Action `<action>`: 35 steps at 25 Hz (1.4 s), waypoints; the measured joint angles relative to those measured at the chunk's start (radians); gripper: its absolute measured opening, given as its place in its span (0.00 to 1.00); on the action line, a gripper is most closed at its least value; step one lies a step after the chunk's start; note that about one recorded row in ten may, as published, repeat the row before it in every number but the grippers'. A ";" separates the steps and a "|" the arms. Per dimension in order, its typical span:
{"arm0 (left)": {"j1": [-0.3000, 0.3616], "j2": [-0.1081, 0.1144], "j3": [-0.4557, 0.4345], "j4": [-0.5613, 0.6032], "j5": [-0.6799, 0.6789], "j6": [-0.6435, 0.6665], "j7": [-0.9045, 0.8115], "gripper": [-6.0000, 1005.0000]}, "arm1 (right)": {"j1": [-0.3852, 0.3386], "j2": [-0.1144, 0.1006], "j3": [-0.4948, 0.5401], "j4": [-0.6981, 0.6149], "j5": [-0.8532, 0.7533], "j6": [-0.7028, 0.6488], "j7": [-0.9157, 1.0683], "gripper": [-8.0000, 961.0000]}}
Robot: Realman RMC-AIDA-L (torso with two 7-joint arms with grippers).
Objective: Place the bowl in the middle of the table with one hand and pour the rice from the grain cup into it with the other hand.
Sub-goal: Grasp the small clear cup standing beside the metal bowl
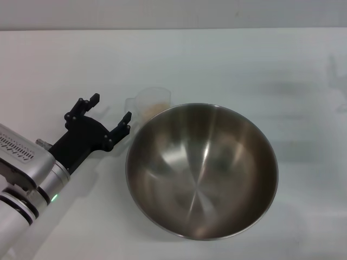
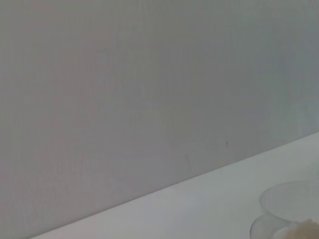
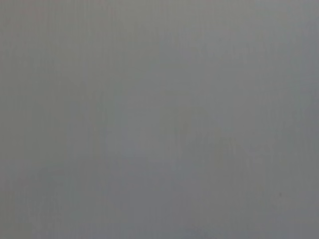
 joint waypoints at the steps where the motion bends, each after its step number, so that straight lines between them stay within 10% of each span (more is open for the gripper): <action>1: 0.000 0.000 0.000 0.000 0.000 0.000 0.000 0.83 | 0.000 0.000 0.000 0.000 0.000 0.000 0.000 0.50; 35: -0.059 0.000 -0.061 -0.011 0.000 -0.079 0.004 0.77 | 0.036 -0.002 0.000 0.005 0.008 0.008 0.000 0.50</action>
